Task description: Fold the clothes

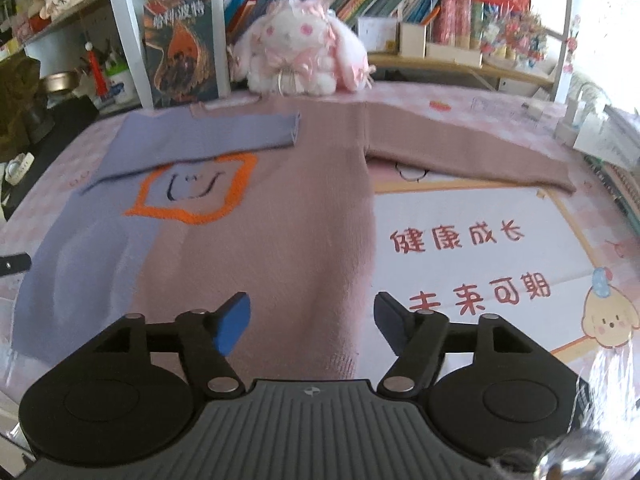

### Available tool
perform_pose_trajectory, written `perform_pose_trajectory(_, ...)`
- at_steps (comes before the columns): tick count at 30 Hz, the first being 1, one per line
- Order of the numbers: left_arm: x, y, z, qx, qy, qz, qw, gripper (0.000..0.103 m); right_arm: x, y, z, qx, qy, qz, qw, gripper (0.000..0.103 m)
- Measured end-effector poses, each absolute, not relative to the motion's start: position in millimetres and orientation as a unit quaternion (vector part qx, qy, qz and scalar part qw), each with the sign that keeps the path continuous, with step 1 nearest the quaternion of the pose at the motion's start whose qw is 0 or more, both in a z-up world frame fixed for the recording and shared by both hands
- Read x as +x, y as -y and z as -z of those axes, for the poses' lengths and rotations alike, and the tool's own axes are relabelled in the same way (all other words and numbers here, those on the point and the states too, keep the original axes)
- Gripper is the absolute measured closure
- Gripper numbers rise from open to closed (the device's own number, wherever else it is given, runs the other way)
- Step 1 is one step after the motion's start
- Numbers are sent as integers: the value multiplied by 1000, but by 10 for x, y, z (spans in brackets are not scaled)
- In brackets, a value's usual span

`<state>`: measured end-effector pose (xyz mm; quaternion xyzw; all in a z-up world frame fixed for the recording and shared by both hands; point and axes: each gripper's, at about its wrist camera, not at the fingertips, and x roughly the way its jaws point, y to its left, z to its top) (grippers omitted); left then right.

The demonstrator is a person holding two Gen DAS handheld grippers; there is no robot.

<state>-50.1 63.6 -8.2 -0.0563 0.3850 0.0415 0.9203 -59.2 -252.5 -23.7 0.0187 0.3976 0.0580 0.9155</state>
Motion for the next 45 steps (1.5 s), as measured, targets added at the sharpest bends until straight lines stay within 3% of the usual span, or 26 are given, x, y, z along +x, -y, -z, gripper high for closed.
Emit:
perform_pose_trajectory(8, -617, -576, 82, -33, -384, -4, 923, 63, -780, 2435, 177, 10, -385, -33, 922, 28)
perform_pose_trajectory(11, -626, -581, 102, -41, -384, 2, 923, 52, -862, 2430, 172, 8, -385, -22, 922, 26)
perform_pose_trajectory(14, -624, -534, 118, -39, -384, 14, 922, 50, -945, 2430, 172, 5, -386, -11, 922, 23)
perform_pose_trajectory(16, -612, -487, 128, -35, -386, 22, 922, 44, -992, 2440, 166, 3, -387, -3, 922, 21)
perform_pose_trajectory(18, -602, -433, 128, -31, -385, 28, 922, 31, -1023, 2457, 157, 2, -386, 7, 922, 17)
perform_pose_trajectory(21, -599, -331, 122, -19, -382, 42, 923, 25, -1055, 2492, 149, -1, -385, 22, 923, 16)
perform_pose_trajectory(45, -249, 734, 167, 8, -404, 3, 915, 22, -720, 3422, 311, 18, -386, 24, 922, 15)
